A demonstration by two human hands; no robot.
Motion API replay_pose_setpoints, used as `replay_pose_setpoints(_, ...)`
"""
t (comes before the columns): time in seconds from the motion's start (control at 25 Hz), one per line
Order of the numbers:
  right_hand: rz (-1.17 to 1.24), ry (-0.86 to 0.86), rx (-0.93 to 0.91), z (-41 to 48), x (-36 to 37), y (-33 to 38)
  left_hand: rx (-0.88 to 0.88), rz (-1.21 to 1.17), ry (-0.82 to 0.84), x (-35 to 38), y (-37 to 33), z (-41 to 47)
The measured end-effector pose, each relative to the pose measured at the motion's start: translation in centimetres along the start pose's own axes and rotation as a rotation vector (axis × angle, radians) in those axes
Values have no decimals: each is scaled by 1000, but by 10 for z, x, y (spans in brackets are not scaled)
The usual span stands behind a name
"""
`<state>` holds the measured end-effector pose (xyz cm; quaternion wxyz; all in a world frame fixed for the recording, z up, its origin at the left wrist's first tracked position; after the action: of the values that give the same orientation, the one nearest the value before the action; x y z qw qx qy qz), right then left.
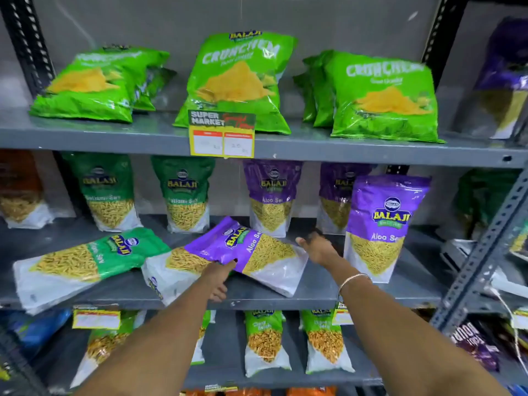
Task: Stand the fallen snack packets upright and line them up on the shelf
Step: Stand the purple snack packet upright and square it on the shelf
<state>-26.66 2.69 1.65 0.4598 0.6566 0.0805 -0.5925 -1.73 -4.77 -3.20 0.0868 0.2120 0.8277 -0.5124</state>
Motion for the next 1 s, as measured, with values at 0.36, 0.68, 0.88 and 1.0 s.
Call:
replay_pose_setpoints(0.36,171,468,-88,33,41,-4,-246,-534,6,55,-14,9)
replay_pose_setpoints(0.68,365,605,44,-3,37,-10,13,-528,-116,25,-44,4)
replay_pose_setpoints(0.88,536,464,10,-43,9,12,212,-417,-36,3,-80,-15)
replay_pose_setpoints(1.0,617,387,8,-52,-5,21,289,-365,-37,-8,-94,-22)
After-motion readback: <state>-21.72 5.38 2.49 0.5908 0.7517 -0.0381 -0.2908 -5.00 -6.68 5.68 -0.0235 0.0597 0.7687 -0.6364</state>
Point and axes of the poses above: each hand's wrist, its own z-axis towards the middle knuckle, its own x-axis out of the palm, y = z × x, the point moved 6 cm from there along z, towards the middle knuckle, and after that the axes turned 14 degrees about -y, right-handed, at the moved point
